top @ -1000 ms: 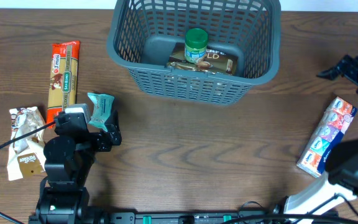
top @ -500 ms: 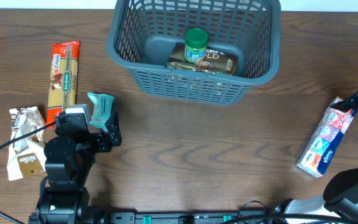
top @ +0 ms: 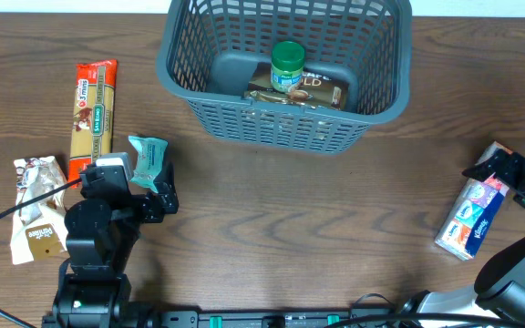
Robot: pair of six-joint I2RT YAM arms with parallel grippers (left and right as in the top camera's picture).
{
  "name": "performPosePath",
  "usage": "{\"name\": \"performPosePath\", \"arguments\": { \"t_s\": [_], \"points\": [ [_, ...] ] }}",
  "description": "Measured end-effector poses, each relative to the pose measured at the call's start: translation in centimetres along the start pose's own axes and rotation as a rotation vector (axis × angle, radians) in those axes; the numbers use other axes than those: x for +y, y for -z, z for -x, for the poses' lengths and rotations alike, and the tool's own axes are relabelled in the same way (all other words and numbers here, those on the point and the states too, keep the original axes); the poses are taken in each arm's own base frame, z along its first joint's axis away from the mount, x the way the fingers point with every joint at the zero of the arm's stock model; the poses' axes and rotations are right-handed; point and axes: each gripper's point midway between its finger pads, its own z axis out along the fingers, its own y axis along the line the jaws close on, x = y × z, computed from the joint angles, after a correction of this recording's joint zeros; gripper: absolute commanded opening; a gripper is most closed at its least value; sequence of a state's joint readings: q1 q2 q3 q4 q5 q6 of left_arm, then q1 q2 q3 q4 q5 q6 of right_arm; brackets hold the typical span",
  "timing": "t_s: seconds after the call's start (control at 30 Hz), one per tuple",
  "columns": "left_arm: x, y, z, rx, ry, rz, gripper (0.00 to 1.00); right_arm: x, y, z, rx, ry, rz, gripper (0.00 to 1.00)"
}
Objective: Pack container
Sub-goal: 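Withdraw the right arm to the right side of the table, then close the right gripper on the pink-and-purple tissue pack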
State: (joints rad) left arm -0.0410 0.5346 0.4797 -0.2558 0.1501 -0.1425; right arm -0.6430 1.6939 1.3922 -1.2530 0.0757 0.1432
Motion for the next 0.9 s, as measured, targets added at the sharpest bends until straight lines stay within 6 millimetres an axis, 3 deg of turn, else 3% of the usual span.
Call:
{"name": "performPosePath", "arguments": {
  "t_s": [0.9],
  "points": [
    [0.0,0.0,0.0,-0.001,0.0,0.0,0.98,1.1,-7.9,0.5,-0.104,0.005,0.04,0.99]
  ]
}}
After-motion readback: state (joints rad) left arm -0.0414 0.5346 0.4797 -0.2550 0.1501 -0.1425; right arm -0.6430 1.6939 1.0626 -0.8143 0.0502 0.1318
